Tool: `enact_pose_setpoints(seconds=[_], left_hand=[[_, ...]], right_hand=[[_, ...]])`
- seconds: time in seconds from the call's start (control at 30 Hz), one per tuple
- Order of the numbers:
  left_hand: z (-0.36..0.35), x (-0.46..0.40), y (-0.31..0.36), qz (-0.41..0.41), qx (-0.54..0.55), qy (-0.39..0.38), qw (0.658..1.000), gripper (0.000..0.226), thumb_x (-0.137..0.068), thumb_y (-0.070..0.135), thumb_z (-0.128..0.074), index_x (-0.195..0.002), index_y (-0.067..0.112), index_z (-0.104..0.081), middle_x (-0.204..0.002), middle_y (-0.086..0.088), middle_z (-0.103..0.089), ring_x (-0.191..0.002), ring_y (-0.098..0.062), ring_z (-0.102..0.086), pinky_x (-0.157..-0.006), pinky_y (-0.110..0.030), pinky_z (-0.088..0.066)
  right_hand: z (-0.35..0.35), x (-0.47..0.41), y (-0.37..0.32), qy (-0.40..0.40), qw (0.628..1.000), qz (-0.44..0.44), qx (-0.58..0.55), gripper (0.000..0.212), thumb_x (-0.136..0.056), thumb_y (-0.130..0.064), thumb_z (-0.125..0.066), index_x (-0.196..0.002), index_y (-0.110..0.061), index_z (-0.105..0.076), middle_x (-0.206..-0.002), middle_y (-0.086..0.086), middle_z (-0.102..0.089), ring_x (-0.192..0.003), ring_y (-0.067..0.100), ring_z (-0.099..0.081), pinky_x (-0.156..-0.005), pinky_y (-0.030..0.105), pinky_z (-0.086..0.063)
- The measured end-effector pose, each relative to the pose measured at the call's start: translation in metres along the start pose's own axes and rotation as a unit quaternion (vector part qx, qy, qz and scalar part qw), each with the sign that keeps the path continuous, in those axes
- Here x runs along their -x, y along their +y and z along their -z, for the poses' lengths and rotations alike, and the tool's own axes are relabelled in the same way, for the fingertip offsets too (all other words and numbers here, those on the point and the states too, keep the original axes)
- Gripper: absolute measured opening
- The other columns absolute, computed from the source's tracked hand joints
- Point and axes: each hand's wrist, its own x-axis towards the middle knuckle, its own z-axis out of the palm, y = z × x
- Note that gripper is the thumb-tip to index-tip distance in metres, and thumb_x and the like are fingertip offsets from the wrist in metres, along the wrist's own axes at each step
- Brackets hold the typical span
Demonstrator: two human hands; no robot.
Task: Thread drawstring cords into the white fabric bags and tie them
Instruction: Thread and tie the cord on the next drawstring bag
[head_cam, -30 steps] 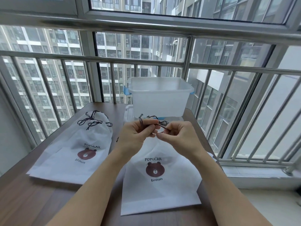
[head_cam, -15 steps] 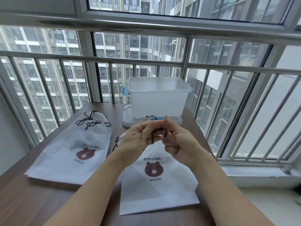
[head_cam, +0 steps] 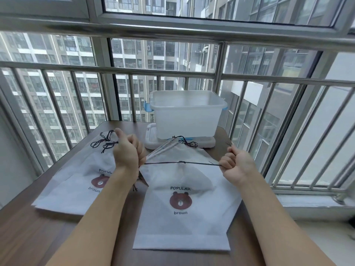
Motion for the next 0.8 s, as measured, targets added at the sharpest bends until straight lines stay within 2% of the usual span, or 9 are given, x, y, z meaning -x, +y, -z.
enact_pose_setpoints(seconds=[0.13,0.2,0.27,0.33,0.4,0.5,0.57,0.73,0.8], left_hand=[[-0.003,0.002,-0.008,-0.115,-0.293,-0.034,0.949,0.056,-0.105,0.046,-0.036,-0.057,0.017,-0.039,-0.045,0.006,-0.034,-0.042,-0.014,-0.030,-0.046,-0.027,-0.026],[-0.004,0.003,-0.018,-0.121,-0.353,-0.066,0.925,0.021,-0.099,0.035,-0.057,-0.089,0.018,-0.053,-0.058,0.009,-0.047,-0.052,-0.011,-0.040,-0.054,-0.028,-0.036],[-0.005,0.006,-0.026,-0.100,-0.378,-0.089,0.916,0.040,-0.092,0.029,-0.066,-0.118,0.023,-0.037,-0.071,0.009,-0.051,-0.063,-0.014,-0.050,-0.065,-0.033,-0.045],[-0.003,0.007,-0.031,-0.125,-0.428,-0.123,0.887,0.048,-0.088,0.032,-0.067,-0.117,0.036,-0.029,-0.090,0.012,-0.057,-0.084,-0.018,-0.061,-0.079,-0.038,-0.050],[-0.003,0.007,-0.031,-0.150,-0.501,-0.171,0.835,0.028,-0.087,0.042,-0.065,-0.106,0.040,-0.043,-0.106,0.012,-0.052,-0.101,-0.018,-0.058,-0.090,-0.039,-0.047],[0.001,0.007,-0.032,-0.178,-0.584,-0.215,0.762,0.023,-0.088,0.054,-0.062,-0.080,0.032,-0.059,-0.102,0.009,-0.046,-0.098,-0.013,-0.052,-0.089,-0.034,-0.045],[-0.001,0.006,-0.033,-0.207,-0.590,-0.221,0.749,0.030,-0.091,0.050,-0.060,-0.068,0.032,-0.056,-0.095,0.008,-0.048,-0.090,-0.013,-0.052,-0.084,-0.035,-0.046],[-0.015,0.016,-0.019,-0.126,-0.367,-0.301,0.871,0.046,-0.095,0.038,-0.061,-0.051,0.029,-0.053,-0.090,0.005,-0.051,-0.085,-0.002,-0.051,-0.082,-0.023,-0.038],[-0.018,0.024,-0.012,-0.113,-0.315,-0.344,0.877,0.043,-0.093,0.039,-0.063,-0.051,0.029,-0.059,-0.106,0.006,-0.061,-0.106,0.001,-0.056,-0.087,-0.011,-0.039]], right_hand=[[-0.008,0.009,0.010,0.002,0.946,0.144,0.289,0.033,-0.106,-0.027,-0.051,-0.076,-0.014,-0.053,-0.046,-0.008,-0.030,-0.038,0.008,-0.022,-0.036,0.020,-0.019],[-0.012,0.019,0.015,-0.040,0.851,0.234,0.469,0.020,-0.101,-0.035,-0.060,-0.090,-0.018,-0.064,-0.056,-0.013,-0.051,-0.050,0.009,-0.042,-0.048,0.022,-0.032],[-0.013,0.025,0.022,-0.091,0.732,0.278,0.615,0.028,-0.093,-0.047,-0.068,-0.115,-0.032,-0.062,-0.079,-0.015,-0.060,-0.073,0.006,-0.056,-0.066,0.024,-0.043],[-0.012,0.024,0.027,-0.130,0.625,0.287,0.715,0.039,-0.086,-0.058,-0.070,-0.119,-0.041,-0.060,-0.094,-0.013,-0.057,-0.086,0.004,-0.056,-0.077,0.027,-0.045],[-0.013,0.023,0.030,-0.145,0.576,0.273,0.757,0.033,-0.083,-0.067,-0.066,-0.101,-0.039,-0.068,-0.100,-0.012,-0.053,-0.090,0.000,-0.054,-0.080,0.029,-0.044],[-0.010,0.017,0.030,-0.155,0.560,0.271,0.768,0.036,-0.086,-0.066,-0.063,-0.081,-0.031,-0.069,-0.099,-0.009,-0.053,-0.089,0.004,-0.055,-0.079,0.029,-0.045],[-0.010,0.014,0.030,-0.161,0.576,0.284,0.750,0.040,-0.092,-0.056,-0.063,-0.074,-0.020,-0.064,-0.094,-0.007,-0.053,-0.080,0.007,-0.052,-0.074,0.030,-0.041],[-0.011,0.017,0.028,-0.254,0.759,0.136,0.584,0.041,-0.101,-0.041,-0.059,-0.075,-0.009,-0.058,-0.075,0.003,-0.047,-0.067,0.016,-0.039,-0.062,0.029,-0.031],[-0.010,0.017,0.025,-0.264,0.745,0.160,0.591,0.037,-0.099,-0.033,-0.064,-0.068,-0.014,-0.059,-0.073,-0.002,-0.049,-0.065,0.014,-0.041,-0.062,0.026,-0.033]])
